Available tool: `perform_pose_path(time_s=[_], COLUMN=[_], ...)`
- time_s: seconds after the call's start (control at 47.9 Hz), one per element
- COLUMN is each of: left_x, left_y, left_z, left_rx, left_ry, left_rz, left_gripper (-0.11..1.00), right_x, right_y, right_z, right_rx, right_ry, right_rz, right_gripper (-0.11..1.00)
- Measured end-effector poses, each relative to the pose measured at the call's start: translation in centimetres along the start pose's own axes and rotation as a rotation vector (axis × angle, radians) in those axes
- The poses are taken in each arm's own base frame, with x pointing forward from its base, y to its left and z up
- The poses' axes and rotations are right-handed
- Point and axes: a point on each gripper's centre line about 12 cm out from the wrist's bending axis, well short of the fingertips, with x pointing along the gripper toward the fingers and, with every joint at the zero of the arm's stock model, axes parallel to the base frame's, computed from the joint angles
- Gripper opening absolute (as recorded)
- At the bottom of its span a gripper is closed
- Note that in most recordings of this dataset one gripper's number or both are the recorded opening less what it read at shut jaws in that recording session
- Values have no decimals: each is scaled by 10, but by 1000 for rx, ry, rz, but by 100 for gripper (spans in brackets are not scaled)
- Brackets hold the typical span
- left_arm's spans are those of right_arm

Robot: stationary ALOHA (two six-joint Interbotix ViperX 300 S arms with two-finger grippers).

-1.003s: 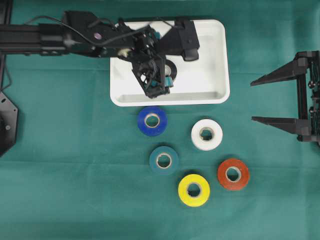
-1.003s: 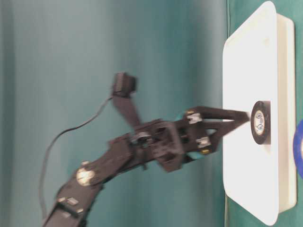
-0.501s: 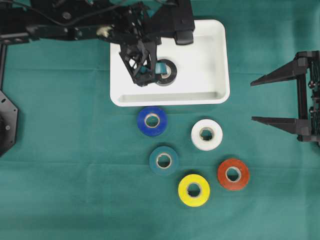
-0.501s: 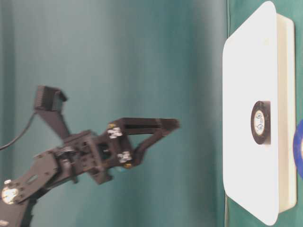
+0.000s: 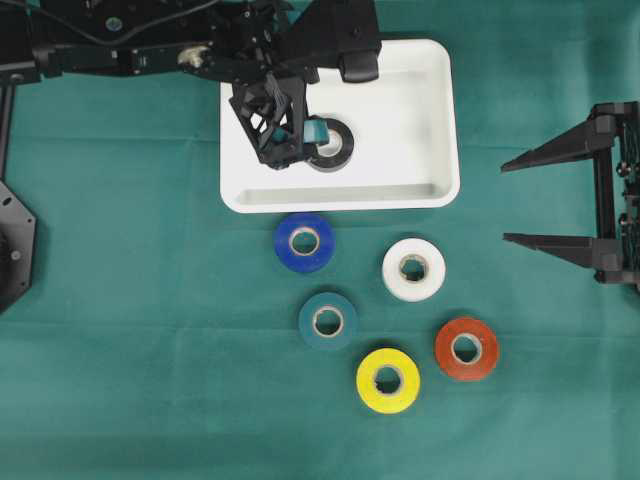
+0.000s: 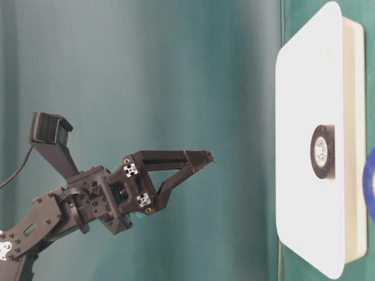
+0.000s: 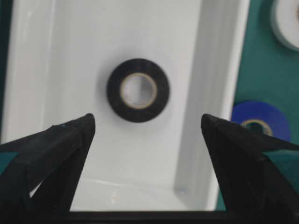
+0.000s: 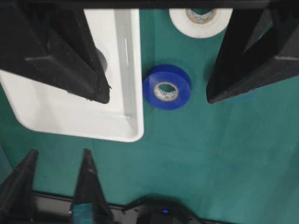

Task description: Pick up the tape from a random location and place it into the white case.

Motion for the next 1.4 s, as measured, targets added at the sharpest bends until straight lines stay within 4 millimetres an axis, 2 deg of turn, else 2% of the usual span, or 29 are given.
perform_pose_path(time_s=[0.376,0.522,0.773,0.961,1.232,1.399], left_x=[-4,-6,-10,-29,-67,-89], left_y=[-77,-98,-93,-90,-83,-79], left_z=[-2,-2,-9,-21,-56,-84], left_rx=[133,170,160,160,150,144], left_ry=[-7,-26,-28,-51,-171,-272], left_rz=[-96,-121,-116,-117,-118,-116], left_gripper=[98,98,98,98,98,98], right_x=[0,0,0,0,0,0], right_y=[0,0,0,0,0,0], right_z=[0,1,1,0,-1,-1], right_rx=[3,2,2,3,3,2], right_ry=[0,-2,-2,8,14,15], right_rz=[0,0,0,0,0,0], right_gripper=[92,92,92,92,92,92])
